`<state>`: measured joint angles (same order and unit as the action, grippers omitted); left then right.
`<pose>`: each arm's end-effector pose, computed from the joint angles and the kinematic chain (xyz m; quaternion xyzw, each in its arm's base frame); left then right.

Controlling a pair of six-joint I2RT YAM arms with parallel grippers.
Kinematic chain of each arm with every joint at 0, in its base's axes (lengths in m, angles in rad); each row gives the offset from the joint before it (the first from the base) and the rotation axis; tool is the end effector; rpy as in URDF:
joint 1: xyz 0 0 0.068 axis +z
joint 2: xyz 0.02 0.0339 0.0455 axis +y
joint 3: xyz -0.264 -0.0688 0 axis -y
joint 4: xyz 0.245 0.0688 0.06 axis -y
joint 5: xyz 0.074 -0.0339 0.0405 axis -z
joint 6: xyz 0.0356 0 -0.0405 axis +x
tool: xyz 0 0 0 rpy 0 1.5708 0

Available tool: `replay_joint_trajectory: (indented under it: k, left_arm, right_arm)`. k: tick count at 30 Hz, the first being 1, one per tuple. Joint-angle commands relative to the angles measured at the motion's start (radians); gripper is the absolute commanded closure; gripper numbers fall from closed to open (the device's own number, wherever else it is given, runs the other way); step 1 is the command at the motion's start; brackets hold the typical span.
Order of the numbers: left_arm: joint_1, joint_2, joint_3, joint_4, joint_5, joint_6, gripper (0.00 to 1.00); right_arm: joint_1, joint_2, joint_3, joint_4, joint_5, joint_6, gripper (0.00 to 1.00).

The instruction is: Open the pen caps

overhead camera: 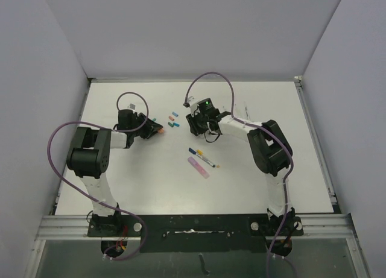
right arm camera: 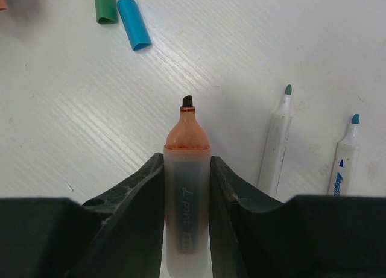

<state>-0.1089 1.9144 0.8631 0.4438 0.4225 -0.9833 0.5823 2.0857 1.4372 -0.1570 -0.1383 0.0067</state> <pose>0.3663 -0.0547 0.1184 -0.2789 0.8262 -0.3940 0.2906 0.3792 0.2555 0.1643 -0.2874 0.8801 0.1695 0.3378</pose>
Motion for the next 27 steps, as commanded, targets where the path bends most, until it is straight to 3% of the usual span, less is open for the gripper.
replay_joint_trajectory:
  k: [1, 17, 23, 25, 27]
  left_arm:
    - [0.005, 0.012, 0.002, 0.03, -0.002, 0.008, 0.72]
    - [0.025, -0.088, -0.058, 0.079, 0.0, -0.032, 0.59]
    - [0.025, -0.217, -0.115, 0.165, -0.001, -0.043, 0.34]
    - [0.025, -0.258, -0.128, 0.186, 0.004, -0.044, 0.14]
    - [0.025, -0.287, -0.14, 0.214, 0.009, -0.045, 0.03]
  right_arm:
    - [0.001, 0.005, 0.052, 0.056, -0.003, -0.007, 1.0]
    - [0.012, 0.049, 0.068, 0.045, 0.034, -0.018, 0.82]
    - [0.015, 0.063, 0.074, 0.041, 0.049, -0.02, 0.71]
    - [0.015, 0.067, 0.075, 0.041, 0.05, -0.02, 0.66]
    - [0.017, 0.069, 0.075, 0.04, 0.051, -0.02, 0.64]
